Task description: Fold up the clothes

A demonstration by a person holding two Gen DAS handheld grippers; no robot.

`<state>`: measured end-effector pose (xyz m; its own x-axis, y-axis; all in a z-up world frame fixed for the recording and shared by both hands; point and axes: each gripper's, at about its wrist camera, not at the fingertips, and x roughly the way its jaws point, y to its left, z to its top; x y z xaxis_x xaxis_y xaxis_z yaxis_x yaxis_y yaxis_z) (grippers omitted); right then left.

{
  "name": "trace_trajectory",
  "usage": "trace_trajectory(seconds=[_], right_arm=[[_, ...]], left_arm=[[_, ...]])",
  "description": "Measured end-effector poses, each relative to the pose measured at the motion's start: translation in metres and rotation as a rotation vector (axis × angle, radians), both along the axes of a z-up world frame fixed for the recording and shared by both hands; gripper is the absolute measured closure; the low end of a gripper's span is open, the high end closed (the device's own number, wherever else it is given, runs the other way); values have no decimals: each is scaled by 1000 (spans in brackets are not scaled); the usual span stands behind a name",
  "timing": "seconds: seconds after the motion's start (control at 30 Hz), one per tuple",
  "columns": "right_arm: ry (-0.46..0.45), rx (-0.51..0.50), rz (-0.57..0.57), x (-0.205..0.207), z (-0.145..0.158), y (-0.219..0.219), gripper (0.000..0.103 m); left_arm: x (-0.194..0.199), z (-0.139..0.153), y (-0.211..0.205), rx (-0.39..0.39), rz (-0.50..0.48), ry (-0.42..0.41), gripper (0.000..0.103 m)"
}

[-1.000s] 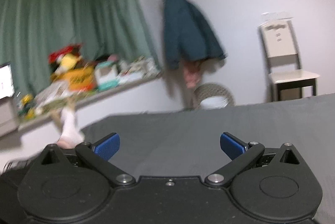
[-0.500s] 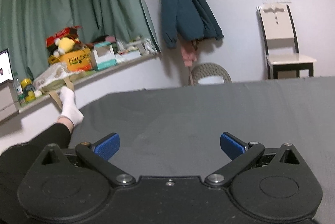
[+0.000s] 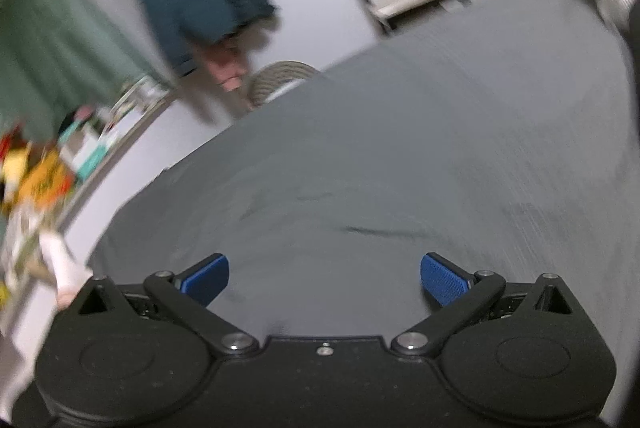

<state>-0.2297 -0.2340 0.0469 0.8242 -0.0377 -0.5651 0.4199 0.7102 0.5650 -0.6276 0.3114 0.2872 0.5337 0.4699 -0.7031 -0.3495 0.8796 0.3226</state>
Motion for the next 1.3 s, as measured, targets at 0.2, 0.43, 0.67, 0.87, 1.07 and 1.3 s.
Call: trace_trajectory(seconds=[0.2, 0.43, 0.67, 0.87, 1.07, 1.3], right_arm=[[2, 93, -68, -4, -13, -16, 0], [16, 50, 7, 3, -7, 1, 0], [45, -5, 67, 15, -2, 14, 0], [54, -55, 139, 17, 6, 26, 0], [63, -73, 172, 20, 7, 32, 0], [58, -80, 180, 18, 9, 32, 0]], left_arm=[[8, 55, 30, -221, 87, -312, 3], [53, 55, 113, -228, 286, -108, 5], [59, 11, 164, -385, 418, 78, 63], [35, 18, 180, -435, 436, -99, 98], [-11, 71, 176, -540, 340, -496, 99], [-3, 153, 140, -530, 102, -735, 99]])
